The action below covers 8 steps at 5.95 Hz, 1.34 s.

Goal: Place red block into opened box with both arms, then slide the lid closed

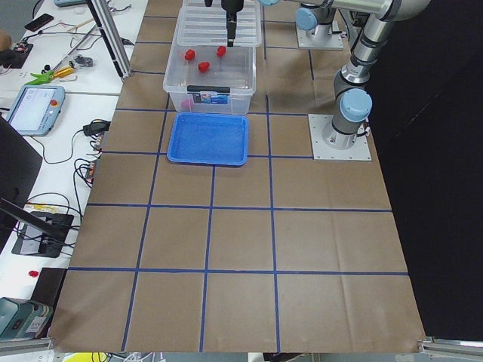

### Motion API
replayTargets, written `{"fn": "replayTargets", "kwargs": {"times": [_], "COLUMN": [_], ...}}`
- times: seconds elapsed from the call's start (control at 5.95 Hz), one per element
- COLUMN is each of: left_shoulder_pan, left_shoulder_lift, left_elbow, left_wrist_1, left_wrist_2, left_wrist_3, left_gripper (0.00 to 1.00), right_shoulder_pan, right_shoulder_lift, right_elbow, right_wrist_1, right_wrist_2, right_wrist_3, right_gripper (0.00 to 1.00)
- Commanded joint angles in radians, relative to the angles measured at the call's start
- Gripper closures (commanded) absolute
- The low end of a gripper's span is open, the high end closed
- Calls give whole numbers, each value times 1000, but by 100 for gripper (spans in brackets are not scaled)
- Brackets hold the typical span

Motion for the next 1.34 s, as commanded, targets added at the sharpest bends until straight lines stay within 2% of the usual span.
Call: {"fn": "replayTargets", "kwargs": {"times": [0.0, 1.18], "left_shoulder_pan": [25, 41], "left_shoulder_lift": [12, 9], "left_elbow": [-4, 6], "left_wrist_1": [0, 6], "left_wrist_2": [-2, -6], "left_wrist_3": [40, 69], "left_gripper": [2, 2], "right_shoulder_pan": [-1, 12], "right_shoulder_lift": [-7, -24], "right_elbow": [50, 96], "right_wrist_1": [-14, 10], "right_wrist_2": [-49, -2], "right_wrist_3": [4, 90], "right_gripper": [0, 0]}}
